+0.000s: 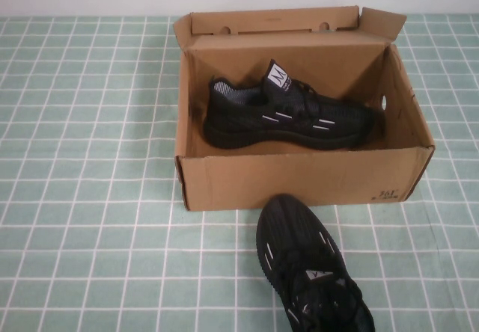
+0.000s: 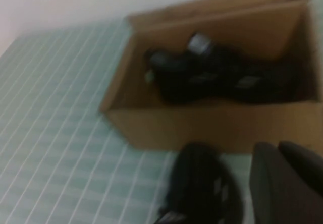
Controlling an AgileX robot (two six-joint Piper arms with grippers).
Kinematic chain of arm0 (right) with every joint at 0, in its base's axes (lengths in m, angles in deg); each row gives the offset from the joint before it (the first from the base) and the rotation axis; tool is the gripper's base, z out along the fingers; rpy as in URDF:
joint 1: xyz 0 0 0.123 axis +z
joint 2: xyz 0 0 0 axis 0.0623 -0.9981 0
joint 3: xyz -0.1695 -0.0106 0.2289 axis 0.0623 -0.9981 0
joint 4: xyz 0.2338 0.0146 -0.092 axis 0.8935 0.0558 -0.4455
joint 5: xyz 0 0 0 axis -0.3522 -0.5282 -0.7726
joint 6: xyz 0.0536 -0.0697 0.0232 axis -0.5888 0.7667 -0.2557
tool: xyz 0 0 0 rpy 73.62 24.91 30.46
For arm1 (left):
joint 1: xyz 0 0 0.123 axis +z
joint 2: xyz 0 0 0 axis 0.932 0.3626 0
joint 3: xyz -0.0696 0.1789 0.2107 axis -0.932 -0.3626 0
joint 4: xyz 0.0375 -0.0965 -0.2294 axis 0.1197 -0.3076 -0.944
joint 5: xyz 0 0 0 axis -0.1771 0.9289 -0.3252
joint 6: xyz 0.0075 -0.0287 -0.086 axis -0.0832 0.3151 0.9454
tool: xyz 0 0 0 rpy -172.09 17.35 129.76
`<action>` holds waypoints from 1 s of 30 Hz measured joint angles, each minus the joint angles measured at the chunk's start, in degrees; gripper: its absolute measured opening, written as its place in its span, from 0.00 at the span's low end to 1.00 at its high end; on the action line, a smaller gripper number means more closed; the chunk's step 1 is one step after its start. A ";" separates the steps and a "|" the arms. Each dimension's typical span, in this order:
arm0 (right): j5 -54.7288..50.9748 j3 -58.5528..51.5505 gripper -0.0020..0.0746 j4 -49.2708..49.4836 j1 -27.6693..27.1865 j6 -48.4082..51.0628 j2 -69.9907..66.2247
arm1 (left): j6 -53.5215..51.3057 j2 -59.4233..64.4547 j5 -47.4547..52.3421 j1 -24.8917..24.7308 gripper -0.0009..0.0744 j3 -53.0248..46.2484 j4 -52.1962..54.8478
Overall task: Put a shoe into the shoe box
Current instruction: Pick up the shoe from the table
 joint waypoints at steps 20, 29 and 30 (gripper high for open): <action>-14.00 12.60 0.02 -2.75 15.00 4.39 -23.30 | -24.18 7.30 16.91 0.00 0.01 0.00 -21.23; -13.76 13.31 0.02 -22.81 38.50 -16.51 -32.64 | -26.19 12.40 22.34 0.00 0.01 0.00 -22.51; -13.53 13.31 0.02 -25.22 41.21 -19.21 -33.80 | -26.19 12.71 22.44 0.00 0.01 0.00 -22.51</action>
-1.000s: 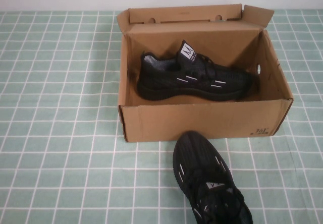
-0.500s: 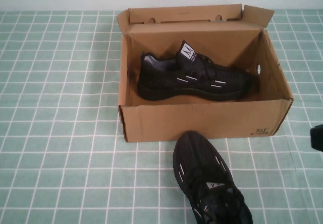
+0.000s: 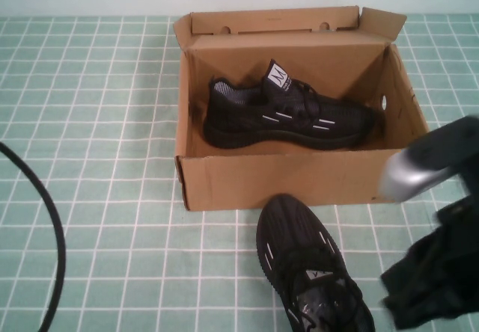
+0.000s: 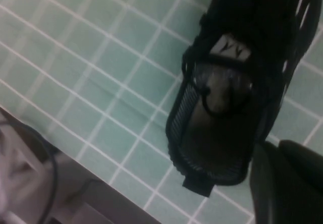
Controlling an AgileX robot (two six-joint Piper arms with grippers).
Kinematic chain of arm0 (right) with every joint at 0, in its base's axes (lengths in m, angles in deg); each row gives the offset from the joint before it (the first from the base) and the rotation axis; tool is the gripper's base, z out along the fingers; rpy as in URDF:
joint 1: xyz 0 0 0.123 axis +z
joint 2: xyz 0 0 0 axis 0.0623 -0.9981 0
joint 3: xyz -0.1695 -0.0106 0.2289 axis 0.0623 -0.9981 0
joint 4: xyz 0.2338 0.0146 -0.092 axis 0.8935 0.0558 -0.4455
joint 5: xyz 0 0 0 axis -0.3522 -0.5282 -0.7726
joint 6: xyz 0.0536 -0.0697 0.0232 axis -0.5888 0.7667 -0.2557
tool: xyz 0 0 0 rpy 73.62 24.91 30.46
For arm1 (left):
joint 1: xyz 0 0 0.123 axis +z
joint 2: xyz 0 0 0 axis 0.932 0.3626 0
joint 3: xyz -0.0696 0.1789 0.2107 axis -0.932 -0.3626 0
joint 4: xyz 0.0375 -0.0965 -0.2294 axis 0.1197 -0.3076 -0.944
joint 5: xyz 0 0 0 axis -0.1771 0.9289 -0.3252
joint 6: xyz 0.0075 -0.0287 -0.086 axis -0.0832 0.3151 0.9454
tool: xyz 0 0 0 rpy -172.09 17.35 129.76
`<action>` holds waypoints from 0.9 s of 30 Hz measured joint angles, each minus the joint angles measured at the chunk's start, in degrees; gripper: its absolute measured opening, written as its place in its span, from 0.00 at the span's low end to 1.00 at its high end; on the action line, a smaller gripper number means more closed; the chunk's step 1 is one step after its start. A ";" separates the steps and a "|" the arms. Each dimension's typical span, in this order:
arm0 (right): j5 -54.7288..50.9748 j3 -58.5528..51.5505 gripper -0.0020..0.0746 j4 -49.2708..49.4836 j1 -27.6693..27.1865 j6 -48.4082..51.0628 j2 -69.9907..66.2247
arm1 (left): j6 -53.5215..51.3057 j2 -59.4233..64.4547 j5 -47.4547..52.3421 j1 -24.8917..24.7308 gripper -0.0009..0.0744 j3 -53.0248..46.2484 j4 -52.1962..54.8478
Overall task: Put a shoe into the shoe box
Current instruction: Pick up the shoe from the table
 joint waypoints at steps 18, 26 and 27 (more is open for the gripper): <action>6.36 0.00 0.67 -5.63 13.26 -15.48 -17.65 | -0.83 1.01 0.23 0.00 0.01 0.00 0.00; 13.21 0.00 0.73 -4.06 13.26 -15.48 -21.34 | -1.01 1.01 0.33 0.00 0.01 0.00 0.00; 13.56 0.00 0.73 -4.06 13.26 -15.48 -21.88 | -1.10 1.01 0.33 0.00 0.01 0.00 0.00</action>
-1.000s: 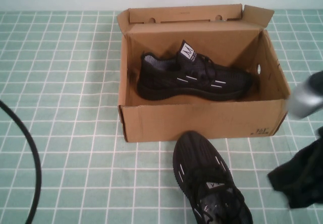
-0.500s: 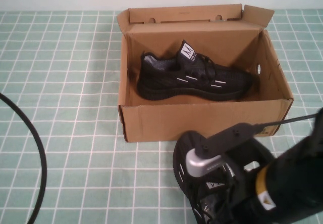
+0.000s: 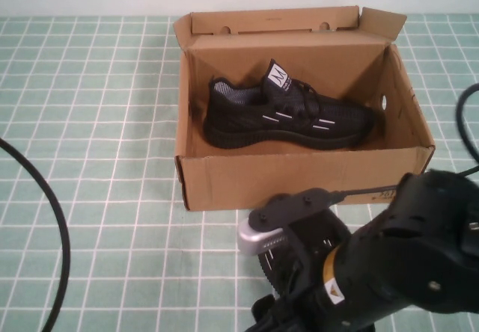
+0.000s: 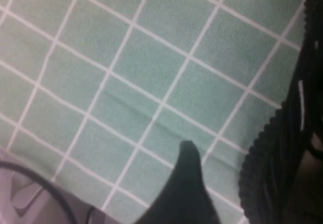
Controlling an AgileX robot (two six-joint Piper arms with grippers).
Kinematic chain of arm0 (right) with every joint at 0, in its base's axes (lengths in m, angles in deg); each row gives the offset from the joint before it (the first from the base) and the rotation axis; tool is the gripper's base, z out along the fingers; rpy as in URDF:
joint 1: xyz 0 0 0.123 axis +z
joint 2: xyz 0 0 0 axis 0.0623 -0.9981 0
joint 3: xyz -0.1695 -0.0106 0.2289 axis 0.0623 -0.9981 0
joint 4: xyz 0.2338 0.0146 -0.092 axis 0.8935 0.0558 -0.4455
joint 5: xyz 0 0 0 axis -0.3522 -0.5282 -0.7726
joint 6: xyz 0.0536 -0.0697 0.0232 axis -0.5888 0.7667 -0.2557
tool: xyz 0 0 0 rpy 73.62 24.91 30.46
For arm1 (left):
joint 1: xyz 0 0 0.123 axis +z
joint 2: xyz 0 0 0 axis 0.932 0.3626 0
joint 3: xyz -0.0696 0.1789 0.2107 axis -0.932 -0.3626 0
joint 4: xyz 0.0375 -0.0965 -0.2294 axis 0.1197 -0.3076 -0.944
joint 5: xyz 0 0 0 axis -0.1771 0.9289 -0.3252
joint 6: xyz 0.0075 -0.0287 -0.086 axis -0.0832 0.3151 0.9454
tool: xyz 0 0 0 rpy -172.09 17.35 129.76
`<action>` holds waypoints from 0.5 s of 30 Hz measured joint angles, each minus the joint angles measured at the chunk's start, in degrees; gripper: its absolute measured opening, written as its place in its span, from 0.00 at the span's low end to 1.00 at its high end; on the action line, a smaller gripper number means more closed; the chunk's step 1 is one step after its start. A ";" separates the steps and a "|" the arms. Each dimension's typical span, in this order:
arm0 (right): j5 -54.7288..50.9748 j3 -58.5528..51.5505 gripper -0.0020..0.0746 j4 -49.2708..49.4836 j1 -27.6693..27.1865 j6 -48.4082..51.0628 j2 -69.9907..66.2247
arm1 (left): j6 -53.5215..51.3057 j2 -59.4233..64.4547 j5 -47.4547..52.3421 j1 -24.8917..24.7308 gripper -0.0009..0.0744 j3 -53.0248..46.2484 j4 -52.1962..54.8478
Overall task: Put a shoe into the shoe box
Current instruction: Pick up the shoe from the table
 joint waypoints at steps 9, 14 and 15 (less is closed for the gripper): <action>1.75 0.00 0.73 -1.57 0.00 -0.03 -5.07 | -0.14 0.00 0.12 0.00 0.01 0.00 0.11; 2.43 0.00 0.73 -3.98 0.00 -0.13 -7.36 | -0.14 0.00 0.12 0.00 0.01 0.00 0.11; 2.53 0.00 0.73 -4.27 0.00 -0.13 -7.87 | -0.14 0.00 0.12 0.00 0.01 0.00 0.11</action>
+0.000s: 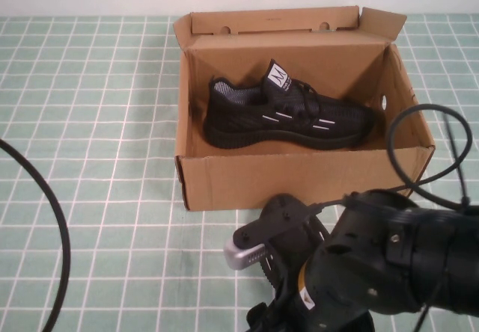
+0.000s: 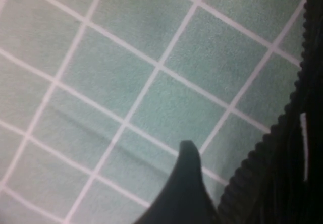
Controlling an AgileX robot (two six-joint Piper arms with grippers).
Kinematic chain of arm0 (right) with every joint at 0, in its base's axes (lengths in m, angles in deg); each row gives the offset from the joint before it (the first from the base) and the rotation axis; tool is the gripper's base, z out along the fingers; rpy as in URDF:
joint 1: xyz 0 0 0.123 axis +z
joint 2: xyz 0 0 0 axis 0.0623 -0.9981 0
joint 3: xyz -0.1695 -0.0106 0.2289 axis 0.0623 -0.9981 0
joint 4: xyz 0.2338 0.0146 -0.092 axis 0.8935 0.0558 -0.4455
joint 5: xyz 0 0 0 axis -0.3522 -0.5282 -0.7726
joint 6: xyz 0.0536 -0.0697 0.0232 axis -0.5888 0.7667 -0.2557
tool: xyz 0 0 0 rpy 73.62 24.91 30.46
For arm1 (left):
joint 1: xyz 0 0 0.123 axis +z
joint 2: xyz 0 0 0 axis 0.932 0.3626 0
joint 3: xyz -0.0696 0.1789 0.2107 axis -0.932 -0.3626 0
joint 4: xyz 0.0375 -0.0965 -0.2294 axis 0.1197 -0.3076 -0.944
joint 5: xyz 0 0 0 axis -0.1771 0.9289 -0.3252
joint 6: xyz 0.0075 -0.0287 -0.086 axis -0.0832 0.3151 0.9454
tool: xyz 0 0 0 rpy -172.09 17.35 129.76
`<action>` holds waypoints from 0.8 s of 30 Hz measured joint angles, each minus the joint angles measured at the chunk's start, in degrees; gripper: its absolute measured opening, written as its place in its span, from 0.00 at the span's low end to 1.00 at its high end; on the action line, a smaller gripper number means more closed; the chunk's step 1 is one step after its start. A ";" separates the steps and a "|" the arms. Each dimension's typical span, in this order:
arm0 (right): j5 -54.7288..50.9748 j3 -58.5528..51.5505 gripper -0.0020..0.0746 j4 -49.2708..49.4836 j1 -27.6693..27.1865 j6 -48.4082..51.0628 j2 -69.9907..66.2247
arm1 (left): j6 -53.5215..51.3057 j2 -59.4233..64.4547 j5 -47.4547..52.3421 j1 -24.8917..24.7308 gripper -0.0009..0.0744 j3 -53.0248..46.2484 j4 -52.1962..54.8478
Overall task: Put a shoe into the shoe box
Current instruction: Pick up the shoe from the table
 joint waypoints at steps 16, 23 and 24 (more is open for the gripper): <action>1.65 0.03 0.05 -6.17 0.00 -0.13 -1.95 | 0.00 0.00 0.00 0.00 0.01 0.00 0.00; -0.12 0.83 0.03 -6.17 0.00 5.17 -0.16 | 0.00 0.00 0.12 0.00 0.01 0.00 -0.27; -0.92 1.34 0.03 -6.17 0.00 6.32 0.49 | 0.00 0.00 0.23 0.00 0.01 0.00 -0.68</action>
